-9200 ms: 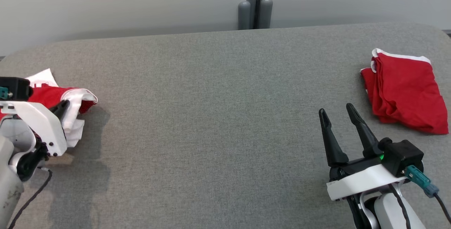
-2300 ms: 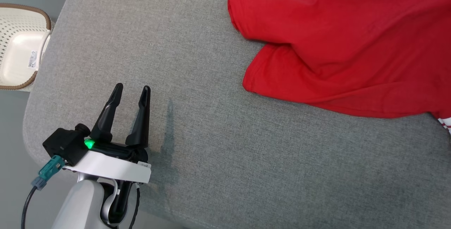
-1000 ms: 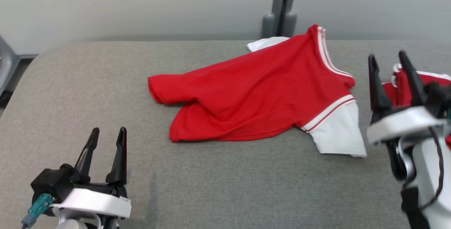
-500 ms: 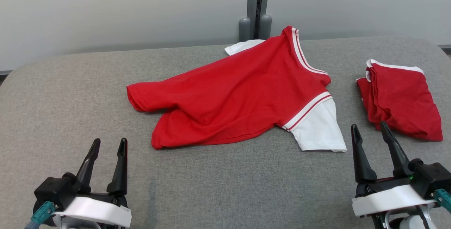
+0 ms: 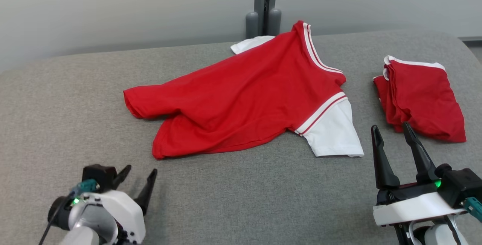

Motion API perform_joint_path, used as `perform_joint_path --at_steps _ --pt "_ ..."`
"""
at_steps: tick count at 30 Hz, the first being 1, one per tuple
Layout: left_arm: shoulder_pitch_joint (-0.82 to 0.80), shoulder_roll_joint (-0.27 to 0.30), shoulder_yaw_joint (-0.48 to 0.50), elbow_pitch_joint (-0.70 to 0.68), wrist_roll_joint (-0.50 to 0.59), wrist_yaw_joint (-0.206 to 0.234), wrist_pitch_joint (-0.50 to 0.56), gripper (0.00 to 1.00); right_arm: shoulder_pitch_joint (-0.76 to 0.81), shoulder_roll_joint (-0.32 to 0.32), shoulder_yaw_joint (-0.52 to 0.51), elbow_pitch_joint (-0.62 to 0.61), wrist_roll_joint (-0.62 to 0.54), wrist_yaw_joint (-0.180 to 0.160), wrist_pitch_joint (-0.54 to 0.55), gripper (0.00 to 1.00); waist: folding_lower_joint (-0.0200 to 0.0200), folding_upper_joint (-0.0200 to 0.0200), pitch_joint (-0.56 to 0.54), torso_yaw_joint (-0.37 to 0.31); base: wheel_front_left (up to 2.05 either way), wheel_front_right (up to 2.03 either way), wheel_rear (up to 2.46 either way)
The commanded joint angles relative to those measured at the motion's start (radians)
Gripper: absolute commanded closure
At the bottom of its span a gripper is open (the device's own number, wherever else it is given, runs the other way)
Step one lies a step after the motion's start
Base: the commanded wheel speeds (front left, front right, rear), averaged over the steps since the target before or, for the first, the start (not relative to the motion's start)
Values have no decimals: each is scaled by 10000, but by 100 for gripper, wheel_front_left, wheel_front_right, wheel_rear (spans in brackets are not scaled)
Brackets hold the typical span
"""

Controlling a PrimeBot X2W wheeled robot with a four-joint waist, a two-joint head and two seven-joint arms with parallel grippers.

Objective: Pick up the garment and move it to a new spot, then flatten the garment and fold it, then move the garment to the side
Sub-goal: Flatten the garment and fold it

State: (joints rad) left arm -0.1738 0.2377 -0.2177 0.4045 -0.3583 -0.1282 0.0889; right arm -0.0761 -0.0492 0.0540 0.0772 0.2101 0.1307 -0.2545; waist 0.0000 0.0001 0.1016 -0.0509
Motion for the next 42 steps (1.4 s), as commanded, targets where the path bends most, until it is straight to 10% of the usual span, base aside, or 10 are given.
perform_joint_path --at_steps 1,17,19,20,33,42 --pt "-402 124 -4 187 35 -1 62 0 -130 -41 31 -54 27 1 -19 0 0 -1 156 -164 0 0 0" --pt "-2290 1004 -1319 2505 -1791 -27 314 0 -385 -38 48 -191 176 1 -123 0 0 -1 957 -1287 0 0 0" --pt "-2289 1129 -1404 2504 -2018 -28 232 51 -361 -39 22 -216 191 1 -121 0 0 -1 929 -1297 0 0 0" --pt "-2247 1153 -1454 2440 -2148 -28 204 100 -332 -39 -4 -224 198 1 -123 0 0 -1 910 -1284 0 0 0" --pt "-1722 2280 -2590 195 -3728 -29 1461 100 -220 -40 -154 -72 -3 1 -117 0 0 -1 507 -662 0 0 0" --pt "-1537 4044 -2921 -1022 -5106 -13 4284 100 -274 -40 -170 317 13 1 37 0 0 -1 382 -635 0 0 0"
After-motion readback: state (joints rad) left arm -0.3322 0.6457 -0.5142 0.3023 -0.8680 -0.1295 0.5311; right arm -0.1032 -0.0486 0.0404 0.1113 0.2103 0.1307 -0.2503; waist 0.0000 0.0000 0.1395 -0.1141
